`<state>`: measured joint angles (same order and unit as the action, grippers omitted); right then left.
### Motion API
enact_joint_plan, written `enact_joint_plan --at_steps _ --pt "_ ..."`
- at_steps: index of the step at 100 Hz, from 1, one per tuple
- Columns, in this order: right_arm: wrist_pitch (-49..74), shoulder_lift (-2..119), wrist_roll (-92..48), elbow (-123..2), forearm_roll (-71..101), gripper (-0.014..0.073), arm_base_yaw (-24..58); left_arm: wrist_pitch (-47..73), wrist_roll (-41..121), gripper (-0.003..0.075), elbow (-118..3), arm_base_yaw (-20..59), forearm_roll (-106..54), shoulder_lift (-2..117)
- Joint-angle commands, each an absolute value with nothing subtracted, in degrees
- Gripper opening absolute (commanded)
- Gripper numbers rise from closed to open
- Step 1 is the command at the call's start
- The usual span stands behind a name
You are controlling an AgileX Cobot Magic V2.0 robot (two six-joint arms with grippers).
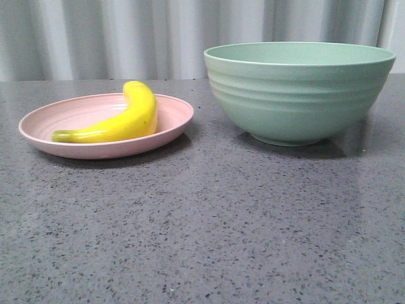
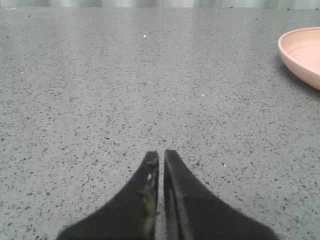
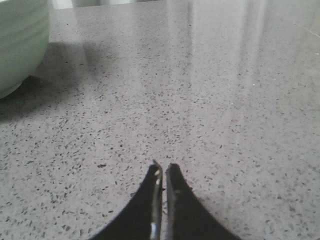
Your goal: Transfer banana from pink plate to green bowl
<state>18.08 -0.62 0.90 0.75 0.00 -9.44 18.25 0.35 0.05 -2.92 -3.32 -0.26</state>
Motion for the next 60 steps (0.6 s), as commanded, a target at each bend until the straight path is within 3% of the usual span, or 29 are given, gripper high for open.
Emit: enact_joint_plan --at_steps 1,60 --pt "16.7 -1.7 0.6 2.3 -0.9 -0.008 -9.6 14.7 0.0 -0.0019 1.6 -3.0 -3.8 -2.2" --pt "15.3 -1.7 0.6 2.3 -0.9 -0.008 -9.6 11.1 0.0 -0.0019 1.6 -3.0 -4.0 -2.2"
